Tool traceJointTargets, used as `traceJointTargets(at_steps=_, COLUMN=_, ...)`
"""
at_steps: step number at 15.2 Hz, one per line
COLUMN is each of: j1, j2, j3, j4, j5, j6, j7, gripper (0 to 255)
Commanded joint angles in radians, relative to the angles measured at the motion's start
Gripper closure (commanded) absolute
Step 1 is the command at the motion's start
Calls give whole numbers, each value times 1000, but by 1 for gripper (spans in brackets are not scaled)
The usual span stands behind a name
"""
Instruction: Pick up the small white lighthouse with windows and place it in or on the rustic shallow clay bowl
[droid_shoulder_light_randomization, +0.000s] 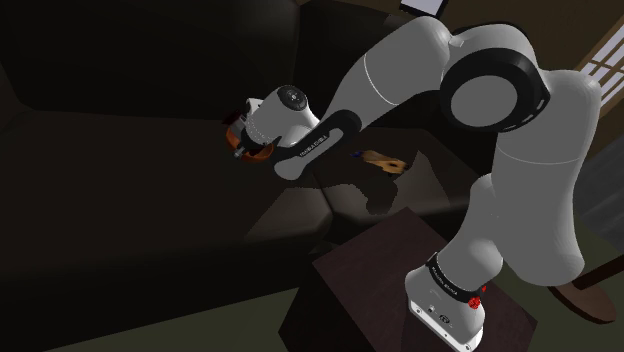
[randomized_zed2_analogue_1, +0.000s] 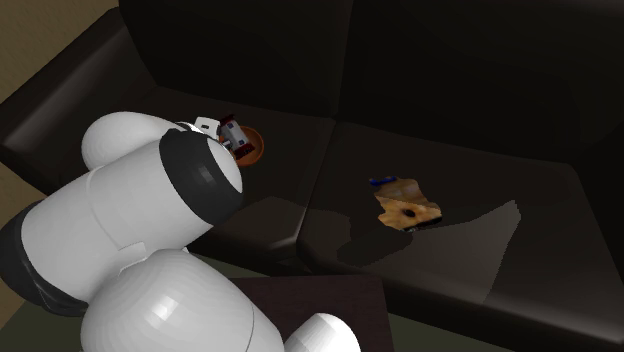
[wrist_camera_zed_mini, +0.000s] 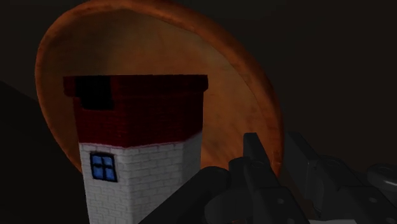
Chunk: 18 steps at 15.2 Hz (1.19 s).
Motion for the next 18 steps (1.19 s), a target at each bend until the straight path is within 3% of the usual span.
traceJointTargets(at_steps=1, j1=0, j2=-1, j3=0, j4=1, j5=0, j6=0, j7=0, gripper=0)
traceJointTargets(at_steps=6, j1=0, j2=0, j3=0, j4=1, j5=0, j6=1, j7=0, gripper=0)
traceJointTargets(at_steps=10, j1=115, j2=-141, j3=-101, j4=-107, j5=-36, j6=-43, j7=24, gripper=0)
traceJointTargets(at_steps=18, j1=114, j2=-141, j3=-100, j4=-107, j5=-38, j6=-43, j7=26, gripper=0)
